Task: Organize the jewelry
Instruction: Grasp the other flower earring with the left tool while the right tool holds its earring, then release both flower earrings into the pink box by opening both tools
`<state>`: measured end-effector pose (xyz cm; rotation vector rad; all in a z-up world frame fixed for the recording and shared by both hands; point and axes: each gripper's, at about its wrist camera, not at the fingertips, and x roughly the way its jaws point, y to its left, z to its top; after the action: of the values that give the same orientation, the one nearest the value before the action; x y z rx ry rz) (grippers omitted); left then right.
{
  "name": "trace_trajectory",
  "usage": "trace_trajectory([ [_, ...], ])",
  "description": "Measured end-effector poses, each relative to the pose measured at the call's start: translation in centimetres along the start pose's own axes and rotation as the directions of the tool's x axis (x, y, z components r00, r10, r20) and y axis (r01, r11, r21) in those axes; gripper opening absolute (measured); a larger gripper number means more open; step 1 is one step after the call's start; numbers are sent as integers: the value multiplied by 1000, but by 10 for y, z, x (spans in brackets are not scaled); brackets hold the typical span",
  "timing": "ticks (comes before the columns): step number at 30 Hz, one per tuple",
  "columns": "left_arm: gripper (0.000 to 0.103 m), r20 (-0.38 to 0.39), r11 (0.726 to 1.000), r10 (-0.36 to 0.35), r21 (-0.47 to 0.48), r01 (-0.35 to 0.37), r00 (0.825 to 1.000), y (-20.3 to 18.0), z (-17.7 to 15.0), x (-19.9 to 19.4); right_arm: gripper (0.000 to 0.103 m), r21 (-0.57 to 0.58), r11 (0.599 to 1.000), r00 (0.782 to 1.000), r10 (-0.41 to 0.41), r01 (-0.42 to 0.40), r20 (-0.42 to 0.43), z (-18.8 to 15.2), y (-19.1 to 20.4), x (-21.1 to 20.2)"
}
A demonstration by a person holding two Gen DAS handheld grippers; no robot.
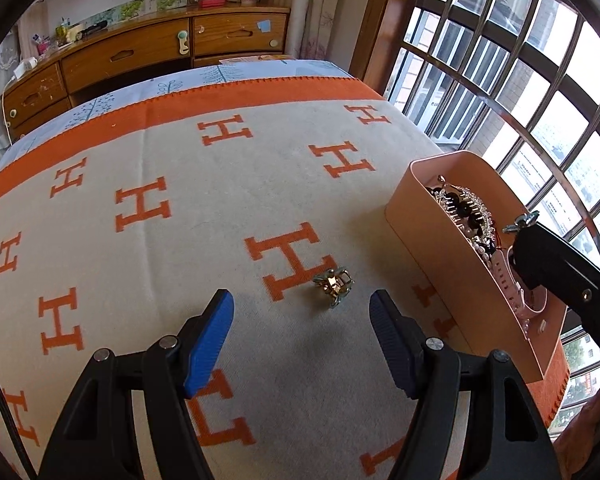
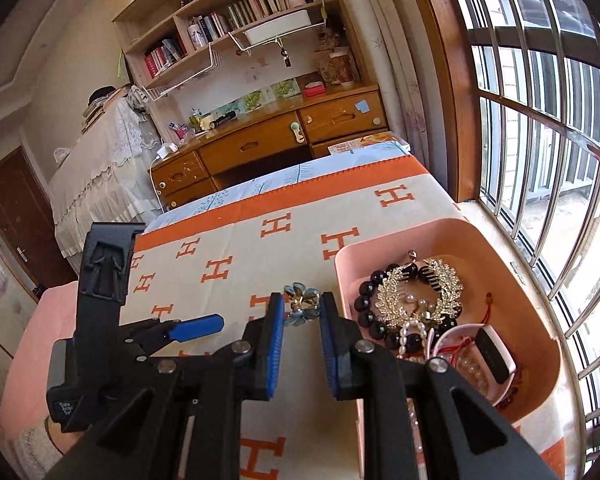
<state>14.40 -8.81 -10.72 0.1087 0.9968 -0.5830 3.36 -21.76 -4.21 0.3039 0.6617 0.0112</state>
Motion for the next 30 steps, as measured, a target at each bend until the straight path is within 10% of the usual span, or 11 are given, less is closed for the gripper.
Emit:
trace_trajectory([
  [5, 68, -11, 999, 31, 20, -30, 999, -8, 3, 11, 18, 16, 1000, 1000, 11, -11, -3, -1, -10, 0],
  [14, 21, 7, 996, 68, 56, -69, 998, -18, 2, 9, 18, 50, 999, 1000, 9, -10, 14, -1, -29, -6],
  [30, 22, 90, 999, -21, 42, 17, 996, -65, 13, -49, 18, 137, 990, 993, -51, 35, 111, 6, -101, -47],
])
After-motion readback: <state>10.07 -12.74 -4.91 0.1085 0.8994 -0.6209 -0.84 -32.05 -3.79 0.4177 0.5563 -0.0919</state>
